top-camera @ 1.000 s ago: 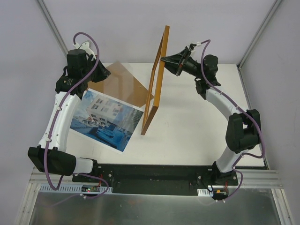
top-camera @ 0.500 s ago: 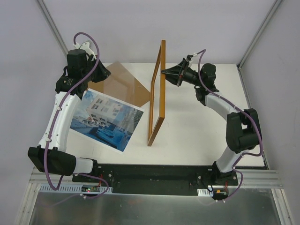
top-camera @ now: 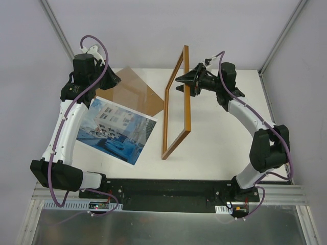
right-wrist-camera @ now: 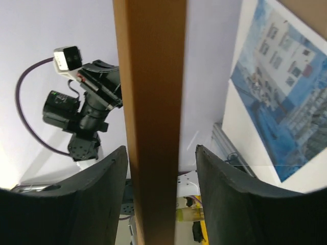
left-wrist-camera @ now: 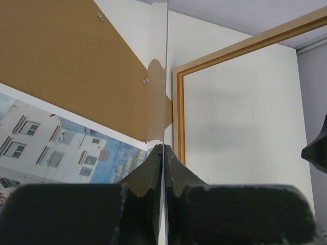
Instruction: Put the photo into the frame
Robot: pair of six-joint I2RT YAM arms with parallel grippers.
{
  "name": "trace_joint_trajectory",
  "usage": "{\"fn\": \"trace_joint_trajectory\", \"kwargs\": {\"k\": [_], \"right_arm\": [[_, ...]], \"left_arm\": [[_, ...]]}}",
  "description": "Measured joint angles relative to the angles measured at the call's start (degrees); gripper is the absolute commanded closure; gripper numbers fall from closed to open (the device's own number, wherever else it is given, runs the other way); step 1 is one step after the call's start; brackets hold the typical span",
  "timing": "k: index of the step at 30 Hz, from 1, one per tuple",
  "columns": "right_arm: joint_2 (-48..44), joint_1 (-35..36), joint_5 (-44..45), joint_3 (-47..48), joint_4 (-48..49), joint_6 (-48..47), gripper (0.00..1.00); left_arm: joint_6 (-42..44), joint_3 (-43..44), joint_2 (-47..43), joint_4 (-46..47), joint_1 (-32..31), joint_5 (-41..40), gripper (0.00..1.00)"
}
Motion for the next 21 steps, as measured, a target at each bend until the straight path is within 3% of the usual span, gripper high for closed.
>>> {"fn": "trace_joint_trajectory", "kwargs": {"k": [7,13,21], "right_arm": [[-1.4,-0.1,6.5,11.0,-31.1,-20.6,0.37],[-1.6,0.0,18.5,21.5,-56.9,-39.8,0.36],[-2.1,-0.3,32.6,22.3,-74.4,-54.0,0.38]], "left_arm": [[0.0,0.0,0.2,-0.1,0.0,0.0,1.00],[0.0,0.0,0.2,-0.2,0.0,0.6,1.00],[0.0,0.2,0.9,-0.2,0.0,1.3,1.00]]}}
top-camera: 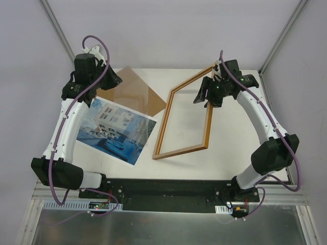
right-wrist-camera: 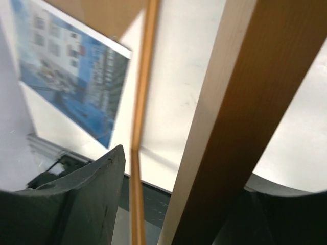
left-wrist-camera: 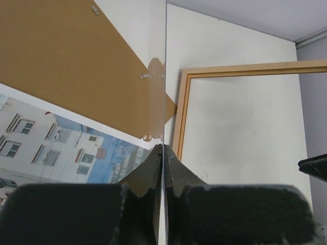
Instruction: Put the photo into the frame
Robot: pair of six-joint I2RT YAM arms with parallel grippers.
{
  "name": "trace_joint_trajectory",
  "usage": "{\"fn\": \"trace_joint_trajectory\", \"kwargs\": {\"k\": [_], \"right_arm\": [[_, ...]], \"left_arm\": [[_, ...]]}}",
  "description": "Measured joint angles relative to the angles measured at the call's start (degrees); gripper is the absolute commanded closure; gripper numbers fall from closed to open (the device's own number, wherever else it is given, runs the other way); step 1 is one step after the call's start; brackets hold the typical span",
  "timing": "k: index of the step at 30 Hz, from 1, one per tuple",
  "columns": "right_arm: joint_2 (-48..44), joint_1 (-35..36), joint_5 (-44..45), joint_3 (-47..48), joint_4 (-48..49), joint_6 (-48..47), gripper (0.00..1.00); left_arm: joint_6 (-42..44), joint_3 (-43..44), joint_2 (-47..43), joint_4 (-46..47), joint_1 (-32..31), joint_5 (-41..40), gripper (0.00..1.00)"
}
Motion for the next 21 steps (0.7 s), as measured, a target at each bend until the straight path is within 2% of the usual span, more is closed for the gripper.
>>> {"fn": "trace_joint_trajectory", "kwargs": {"k": [5,9,15,18,21], "right_arm": [[-1.5,-1.9,4.7,-6.0,-3.0,-4.3,0.37],[-1.6,-4.9,5.2,-10.0,-3.5,-6.0,0.38],[1.6,-7.2,5.4,-11.1,-1.6,-7.0,0.38],[4.7,-7.2,7.4,-11.2,-0.4,-7.9,0.40],[7.8,-7.2,11.5,-11.8,0.6,-9.3,0.47]], "left_arm": [[0.0,0.1,0.1,0.0,0.0,0.1,1.00],[-0.1,0.3,0.1,0.0,0.0,0.7,1.00],[-0.2,0.3,0.1,0.0,0.0,1.9,1.00],[-0.2,0.3,0.1,0.0,0.0,2.4,1.00],[-0.2,0.3,0.1,0.0,0.0,2.8,1.00]]}}
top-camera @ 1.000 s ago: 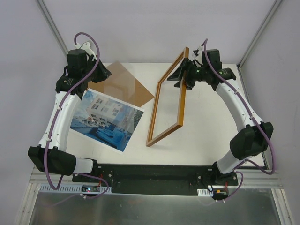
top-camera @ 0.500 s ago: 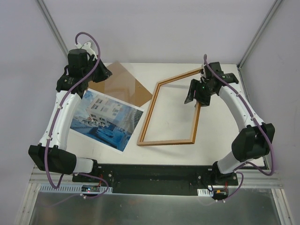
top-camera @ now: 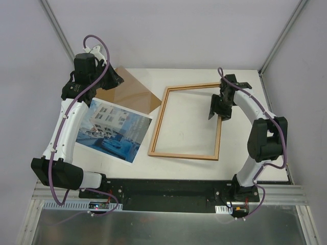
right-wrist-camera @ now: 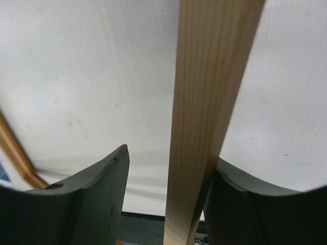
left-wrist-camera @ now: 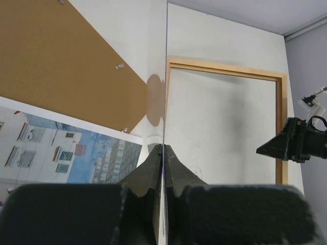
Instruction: Put the photo into the frame
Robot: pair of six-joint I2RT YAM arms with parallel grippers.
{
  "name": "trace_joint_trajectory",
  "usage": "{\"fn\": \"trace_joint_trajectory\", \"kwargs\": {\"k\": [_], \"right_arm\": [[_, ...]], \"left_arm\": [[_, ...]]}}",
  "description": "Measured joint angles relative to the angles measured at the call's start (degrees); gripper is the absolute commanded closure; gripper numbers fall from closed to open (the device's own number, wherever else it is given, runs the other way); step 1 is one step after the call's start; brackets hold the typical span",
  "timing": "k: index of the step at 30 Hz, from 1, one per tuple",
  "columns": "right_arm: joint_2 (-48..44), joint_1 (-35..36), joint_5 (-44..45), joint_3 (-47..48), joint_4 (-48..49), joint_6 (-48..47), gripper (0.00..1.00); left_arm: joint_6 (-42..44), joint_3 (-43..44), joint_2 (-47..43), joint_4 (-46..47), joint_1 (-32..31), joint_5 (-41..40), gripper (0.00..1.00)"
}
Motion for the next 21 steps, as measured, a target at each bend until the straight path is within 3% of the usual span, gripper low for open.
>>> {"fn": "trace_joint_trajectory", "kwargs": {"k": [3,14,17,21], "right_arm": [[1.9,-0.3,5.0,-1.1,0.5,-1.1,0.48],[8.5,-0.5,15.8,-1.5,2.1,-4.3,0.34],[9.7,-0.5,16.5,-1.5,2.7,-4.1,0.42],[10.7,-0.5,16.4,-1.6,4.9,-3.9,0.59]], "left_arm": [[0.0,0.0,0.0,0.0,0.0,0.0,1.00],[0.0,0.0,0.0,0.0,0.0,0.4,1.00],[0.0,0.0,0.0,0.0,0.0,0.6,1.00],[0.0,0.0,0.0,0.0,0.0,1.6,1.00]]}}
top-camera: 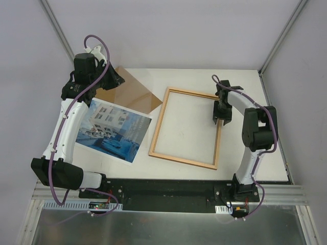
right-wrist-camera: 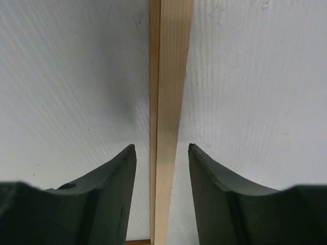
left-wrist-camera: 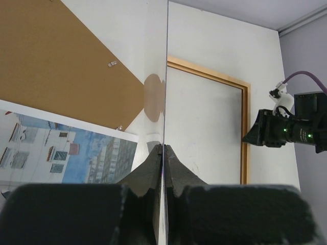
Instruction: Put the photo into the frame
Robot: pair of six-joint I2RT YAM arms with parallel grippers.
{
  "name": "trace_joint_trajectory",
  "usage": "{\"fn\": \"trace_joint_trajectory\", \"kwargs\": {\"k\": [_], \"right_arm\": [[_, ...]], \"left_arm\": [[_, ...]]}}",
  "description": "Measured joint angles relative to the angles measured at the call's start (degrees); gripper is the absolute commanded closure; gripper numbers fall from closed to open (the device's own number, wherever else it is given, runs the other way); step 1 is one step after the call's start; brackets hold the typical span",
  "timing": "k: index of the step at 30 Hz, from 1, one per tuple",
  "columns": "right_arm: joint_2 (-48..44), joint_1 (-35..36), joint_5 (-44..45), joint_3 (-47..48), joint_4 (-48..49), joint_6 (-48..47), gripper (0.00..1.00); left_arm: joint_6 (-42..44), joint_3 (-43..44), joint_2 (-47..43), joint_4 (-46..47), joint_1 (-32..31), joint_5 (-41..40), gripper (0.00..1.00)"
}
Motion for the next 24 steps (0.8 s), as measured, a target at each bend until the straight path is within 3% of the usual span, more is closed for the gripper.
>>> {"fn": "trace_joint_trajectory", "kwargs": {"k": [8,24], "right_arm": [[1.8,-0.2,0.2,-1.8,3.7,0.3,0.99],[-4.7,-1.5,-2.4,-8.3,12.0,-2.0,0.99]], "left_arm": [[0.0,0.0,-0.5,0.0,-0.1,1.4,1.00],[0.0,0.0,-3.1,0.0,-0.9,1.6,1.00]]}}
